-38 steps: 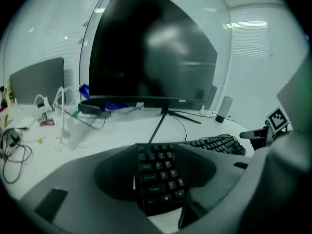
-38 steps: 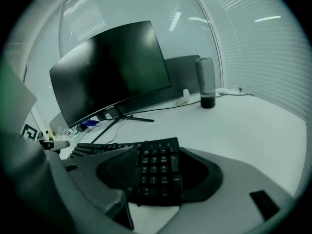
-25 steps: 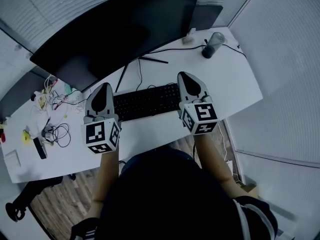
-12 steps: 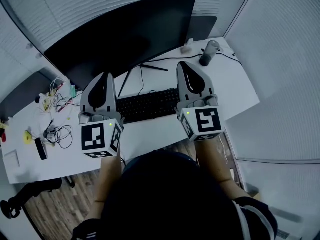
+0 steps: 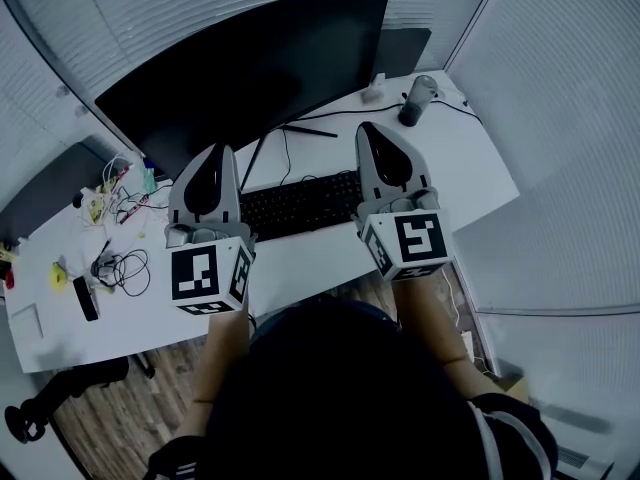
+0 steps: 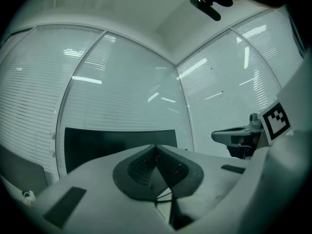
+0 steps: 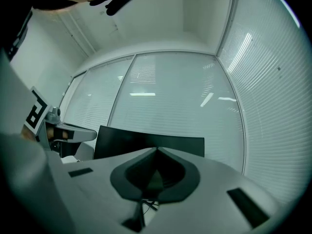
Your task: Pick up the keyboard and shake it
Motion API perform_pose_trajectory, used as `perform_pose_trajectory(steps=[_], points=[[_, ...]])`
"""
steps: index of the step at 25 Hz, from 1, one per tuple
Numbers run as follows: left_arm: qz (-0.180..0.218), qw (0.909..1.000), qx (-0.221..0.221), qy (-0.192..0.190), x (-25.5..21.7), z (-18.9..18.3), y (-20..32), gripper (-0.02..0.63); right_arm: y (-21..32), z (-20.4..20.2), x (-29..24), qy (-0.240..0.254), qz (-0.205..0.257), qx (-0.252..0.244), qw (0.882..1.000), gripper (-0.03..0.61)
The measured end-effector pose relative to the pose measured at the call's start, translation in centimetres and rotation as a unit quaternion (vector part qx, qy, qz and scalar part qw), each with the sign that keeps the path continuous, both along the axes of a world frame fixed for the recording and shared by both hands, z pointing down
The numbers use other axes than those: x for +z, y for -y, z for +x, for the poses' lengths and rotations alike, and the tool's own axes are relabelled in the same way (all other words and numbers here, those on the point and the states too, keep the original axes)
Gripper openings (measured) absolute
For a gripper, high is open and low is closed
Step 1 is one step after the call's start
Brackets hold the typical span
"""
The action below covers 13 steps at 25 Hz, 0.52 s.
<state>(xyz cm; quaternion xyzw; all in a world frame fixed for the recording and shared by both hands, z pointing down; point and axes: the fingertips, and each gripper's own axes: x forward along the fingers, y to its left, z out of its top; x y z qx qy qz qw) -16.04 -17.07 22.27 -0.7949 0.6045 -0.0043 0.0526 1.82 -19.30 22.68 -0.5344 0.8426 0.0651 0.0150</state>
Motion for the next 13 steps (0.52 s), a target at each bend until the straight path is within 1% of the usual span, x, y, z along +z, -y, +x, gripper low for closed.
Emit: perform_pose_trajectory(steps=[9,13], points=[[0.001,0.9999,0.011,-0.008,1.2,-1.2,-2.0,0.023,-2.4,-1.7,0.5,-0.017,0.008,0.004,1.0,0.027],[0.002,0.9999,0.013,-0.009,2.1,-2.3,-3.3,0.023,-3.7,-2.6,1.9,-0.009,0.002,0.008,1.0,0.028]])
